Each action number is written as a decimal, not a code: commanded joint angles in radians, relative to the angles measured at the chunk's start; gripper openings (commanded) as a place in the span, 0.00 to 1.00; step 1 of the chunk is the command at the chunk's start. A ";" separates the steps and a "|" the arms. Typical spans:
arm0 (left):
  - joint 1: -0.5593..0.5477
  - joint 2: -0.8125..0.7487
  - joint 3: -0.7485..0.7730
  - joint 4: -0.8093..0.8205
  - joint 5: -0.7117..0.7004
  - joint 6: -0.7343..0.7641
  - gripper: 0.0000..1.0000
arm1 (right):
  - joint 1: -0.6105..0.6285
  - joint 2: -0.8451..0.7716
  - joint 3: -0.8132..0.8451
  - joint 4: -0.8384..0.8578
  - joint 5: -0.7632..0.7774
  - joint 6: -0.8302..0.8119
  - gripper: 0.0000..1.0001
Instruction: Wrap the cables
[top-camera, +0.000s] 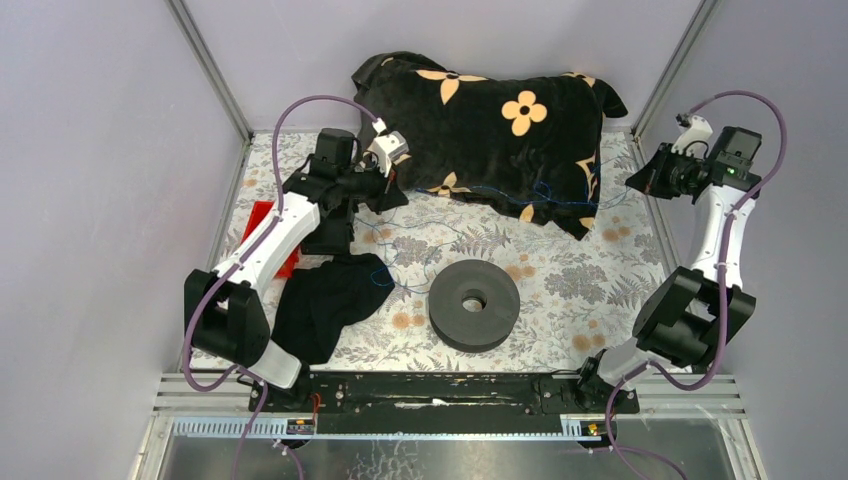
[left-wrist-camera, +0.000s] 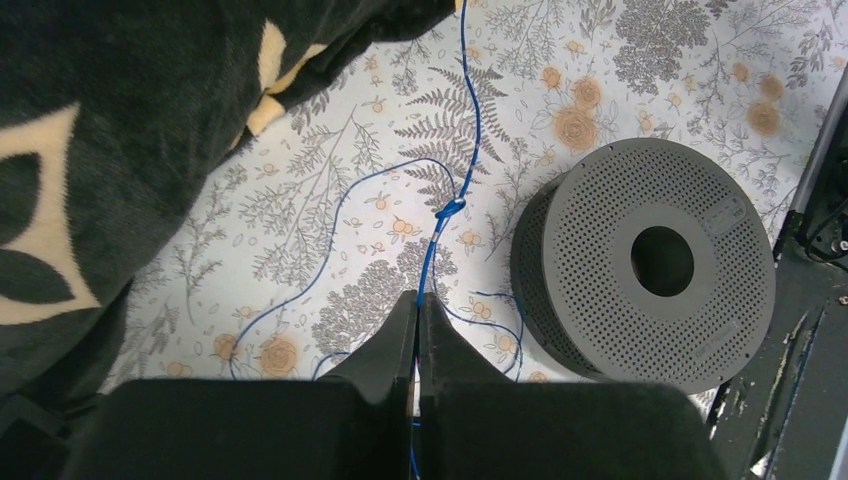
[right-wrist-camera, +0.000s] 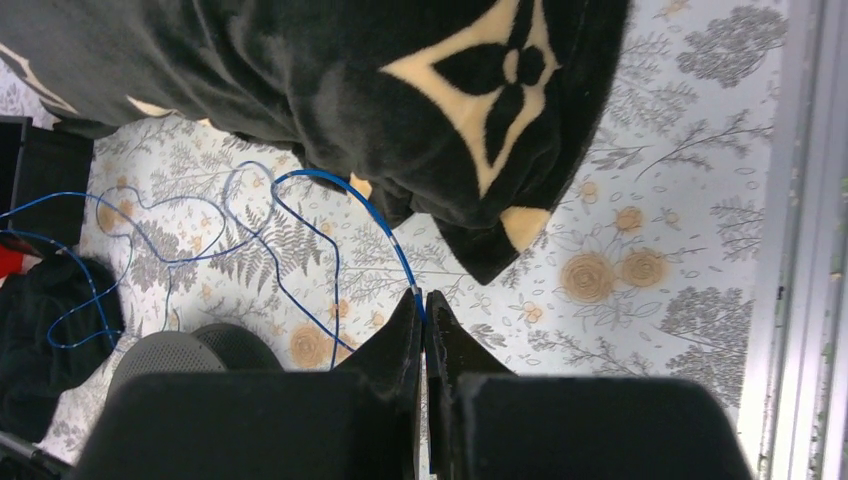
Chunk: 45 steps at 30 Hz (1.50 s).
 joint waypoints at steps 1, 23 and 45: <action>0.006 -0.009 0.068 -0.048 -0.023 0.059 0.00 | -0.026 0.007 0.091 0.008 -0.007 -0.009 0.00; -0.221 0.444 0.546 -0.009 -0.036 0.038 0.08 | -0.040 -0.073 0.268 0.196 -0.239 0.190 0.00; -0.328 0.595 0.883 0.184 0.257 -0.347 0.99 | 0.135 -0.204 0.119 0.326 -0.502 0.273 0.00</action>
